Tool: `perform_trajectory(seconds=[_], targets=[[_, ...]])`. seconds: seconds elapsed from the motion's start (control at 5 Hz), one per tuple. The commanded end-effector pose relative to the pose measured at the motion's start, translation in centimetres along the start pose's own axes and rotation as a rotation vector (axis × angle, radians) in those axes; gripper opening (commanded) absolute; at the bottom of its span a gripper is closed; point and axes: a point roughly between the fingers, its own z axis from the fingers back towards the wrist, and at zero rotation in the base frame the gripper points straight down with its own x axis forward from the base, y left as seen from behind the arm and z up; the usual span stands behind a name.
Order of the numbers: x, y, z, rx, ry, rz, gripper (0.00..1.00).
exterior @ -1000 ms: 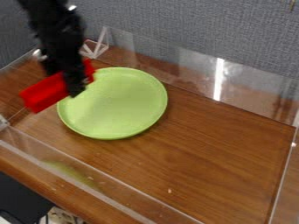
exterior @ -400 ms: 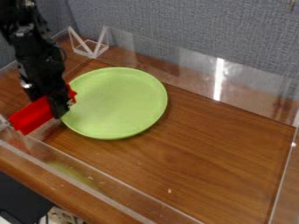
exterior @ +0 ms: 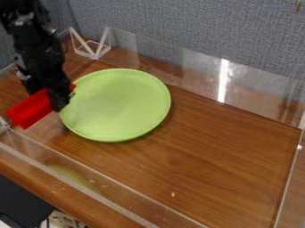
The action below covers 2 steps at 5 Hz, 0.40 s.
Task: Put the red object on the left side
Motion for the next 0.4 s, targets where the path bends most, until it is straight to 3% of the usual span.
perform_trajectory(seconds=[0.0, 0.2], targets=[[0.7, -1.3, 1.6, 0.028, -0.041, 0.010, 0.00], [0.9, -1.3, -0.2, 0.018, -0.033, 0.018, 0.00]])
